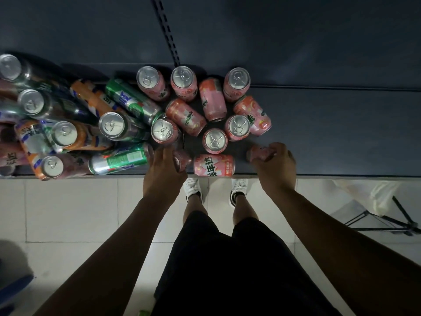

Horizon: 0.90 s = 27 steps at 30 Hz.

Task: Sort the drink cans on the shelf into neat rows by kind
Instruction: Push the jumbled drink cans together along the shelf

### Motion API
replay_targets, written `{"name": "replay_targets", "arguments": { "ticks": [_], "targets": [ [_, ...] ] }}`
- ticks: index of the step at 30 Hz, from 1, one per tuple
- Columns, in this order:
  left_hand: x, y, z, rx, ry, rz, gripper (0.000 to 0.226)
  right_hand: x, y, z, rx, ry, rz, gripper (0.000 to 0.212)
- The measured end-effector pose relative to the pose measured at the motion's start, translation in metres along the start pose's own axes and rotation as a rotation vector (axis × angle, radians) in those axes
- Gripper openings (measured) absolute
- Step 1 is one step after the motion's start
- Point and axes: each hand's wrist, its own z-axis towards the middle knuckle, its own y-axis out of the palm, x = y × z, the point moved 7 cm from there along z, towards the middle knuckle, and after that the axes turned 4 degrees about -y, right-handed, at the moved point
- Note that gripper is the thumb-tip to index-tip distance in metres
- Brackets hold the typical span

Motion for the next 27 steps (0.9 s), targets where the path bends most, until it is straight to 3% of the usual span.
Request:
{"name": "replay_targets", "arguments": {
  "ticks": [6, 13, 18, 22, 27],
  "targets": [
    [0.016, 0.01, 0.001, -0.043, 0.083, 0.037, 0.074, -0.009, 0.004, 0.005, -0.042, -0.149, -0.158, 0.048],
    [0.018, 0.009, -0.003, -0.034, 0.084, 0.033, 0.077, -0.015, 0.003, 0.016, -0.086, -0.189, -0.136, 0.054],
    [0.039, 0.008, -0.017, 0.082, 0.198, 0.126, 0.08, -0.015, -0.001, 0.022, -0.105, -0.197, -0.122, 0.053],
    [0.057, 0.018, -0.034, 0.217, 0.337, 0.129, 0.067, -0.017, -0.002, 0.027, -0.124, -0.246, -0.13, 0.051],
    [0.07, 0.042, -0.049, 0.215, 0.484, 0.168, 0.045, -0.015, 0.001, 0.026, -0.18, -0.307, -0.159, 0.055]
  ]
}}
